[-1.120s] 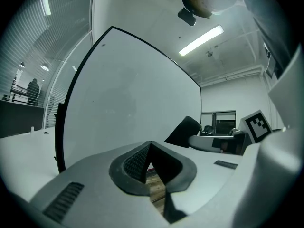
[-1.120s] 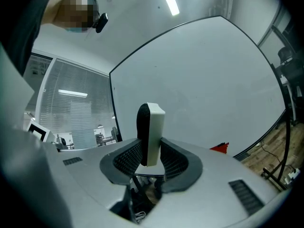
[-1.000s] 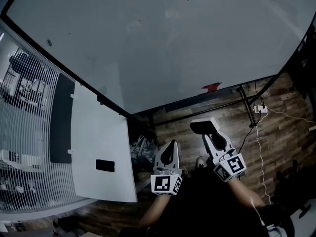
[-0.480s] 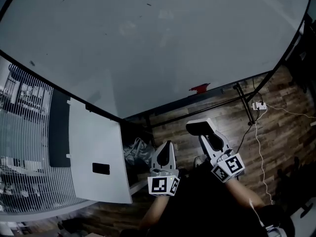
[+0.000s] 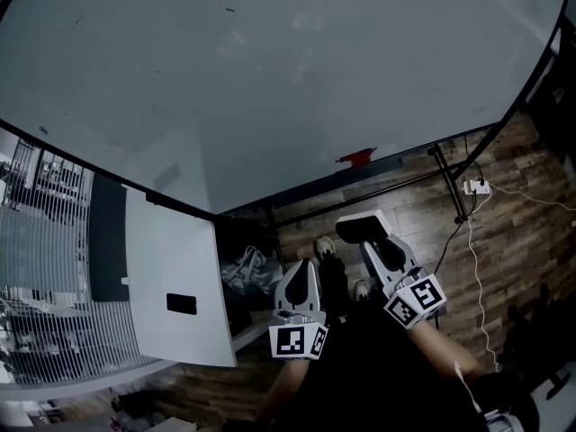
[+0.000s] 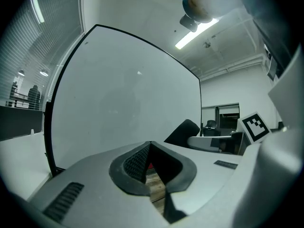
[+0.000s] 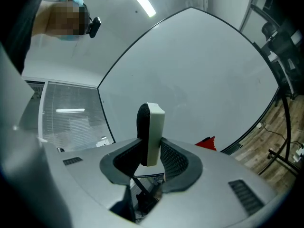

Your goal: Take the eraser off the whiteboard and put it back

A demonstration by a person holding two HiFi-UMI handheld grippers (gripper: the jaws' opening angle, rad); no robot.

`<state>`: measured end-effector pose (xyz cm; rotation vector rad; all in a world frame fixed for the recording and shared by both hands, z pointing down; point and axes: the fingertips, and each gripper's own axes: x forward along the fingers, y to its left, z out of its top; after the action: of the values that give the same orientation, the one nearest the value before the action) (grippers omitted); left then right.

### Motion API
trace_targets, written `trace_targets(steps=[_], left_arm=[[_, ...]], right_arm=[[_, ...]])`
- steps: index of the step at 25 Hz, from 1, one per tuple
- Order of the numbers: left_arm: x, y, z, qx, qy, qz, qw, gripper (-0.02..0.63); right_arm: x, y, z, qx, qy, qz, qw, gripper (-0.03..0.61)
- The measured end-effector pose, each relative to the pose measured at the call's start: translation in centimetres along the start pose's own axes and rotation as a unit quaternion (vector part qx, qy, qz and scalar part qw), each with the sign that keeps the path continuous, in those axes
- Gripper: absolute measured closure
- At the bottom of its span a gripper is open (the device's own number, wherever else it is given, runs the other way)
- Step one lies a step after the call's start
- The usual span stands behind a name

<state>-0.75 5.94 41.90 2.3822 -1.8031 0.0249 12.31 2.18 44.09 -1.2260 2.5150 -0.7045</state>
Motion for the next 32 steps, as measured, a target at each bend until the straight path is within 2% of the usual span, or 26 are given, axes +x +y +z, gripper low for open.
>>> trace_targets(steps=[9,21,32], left_arm=[[3.4,0.6,-1.2,-0.008,0.001,-0.01,0.9999,0.612],[7.3,1.9,-1.9,-0.007,0.018,-0.026,0.9995,0.612],[10.5,3.7,-3.9,-0.017,0.04,-0.047,0.998,0.612]], right_arm=[[2.1,-3.5,-1.0,0.022,0.008,-0.016,1.0,0.456],[6.1,-7.4,-3.3,0.084,0.03,-0.044,0.995,0.456],[9.4,-10.8,-7.2,0.166,0.044,-0.077,0.982,0.456]])
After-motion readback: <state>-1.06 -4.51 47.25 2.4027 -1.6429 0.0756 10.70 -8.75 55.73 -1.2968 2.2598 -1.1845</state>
